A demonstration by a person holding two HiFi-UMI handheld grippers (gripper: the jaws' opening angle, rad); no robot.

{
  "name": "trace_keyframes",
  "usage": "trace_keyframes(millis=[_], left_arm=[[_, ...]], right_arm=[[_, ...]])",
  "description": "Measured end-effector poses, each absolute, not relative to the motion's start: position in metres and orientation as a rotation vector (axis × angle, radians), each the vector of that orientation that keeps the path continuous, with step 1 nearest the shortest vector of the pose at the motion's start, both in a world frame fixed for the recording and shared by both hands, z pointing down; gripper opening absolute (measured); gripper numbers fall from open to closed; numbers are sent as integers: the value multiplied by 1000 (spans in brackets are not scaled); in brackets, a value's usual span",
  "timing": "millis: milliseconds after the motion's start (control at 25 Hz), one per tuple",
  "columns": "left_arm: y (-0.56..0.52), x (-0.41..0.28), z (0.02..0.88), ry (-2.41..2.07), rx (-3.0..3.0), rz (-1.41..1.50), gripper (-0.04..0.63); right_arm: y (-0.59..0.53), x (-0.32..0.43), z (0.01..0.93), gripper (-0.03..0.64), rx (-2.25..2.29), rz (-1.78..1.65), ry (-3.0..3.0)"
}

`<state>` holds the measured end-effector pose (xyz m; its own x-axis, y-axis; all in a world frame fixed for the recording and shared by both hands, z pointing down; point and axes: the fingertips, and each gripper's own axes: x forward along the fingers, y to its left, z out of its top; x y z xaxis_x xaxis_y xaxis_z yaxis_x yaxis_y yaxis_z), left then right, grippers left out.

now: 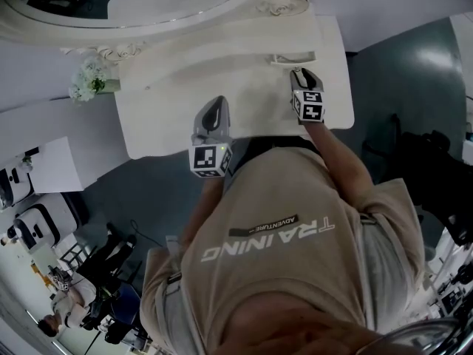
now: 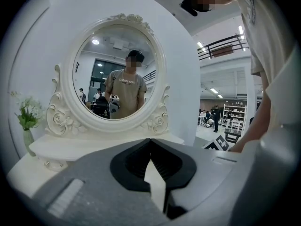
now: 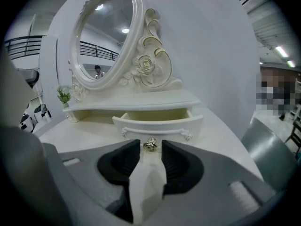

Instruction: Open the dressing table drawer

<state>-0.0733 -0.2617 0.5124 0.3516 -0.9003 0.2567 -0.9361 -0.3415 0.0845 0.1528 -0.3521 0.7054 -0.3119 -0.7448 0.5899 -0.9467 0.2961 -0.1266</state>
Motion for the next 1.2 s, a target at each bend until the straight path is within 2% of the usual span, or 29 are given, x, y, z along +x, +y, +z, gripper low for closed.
trace_keyframes(millis=[400,600,680,1200], left_arm=[[-265,-55,503,-1644,2439,204,8],[-272,-47,486,-1671,2462,173,8],[-274,-44,481,-1675,2470,160,8],[-304,-23,458,-1610,2557,179,8]], right_arm=[[-322,167,642,138,1418,601,-2305],[-311,147,594,15,1201,434,-2431],[-311,138,572,5,1157,353,-2478],[-325,122,474,5,1097,180,-2678]])
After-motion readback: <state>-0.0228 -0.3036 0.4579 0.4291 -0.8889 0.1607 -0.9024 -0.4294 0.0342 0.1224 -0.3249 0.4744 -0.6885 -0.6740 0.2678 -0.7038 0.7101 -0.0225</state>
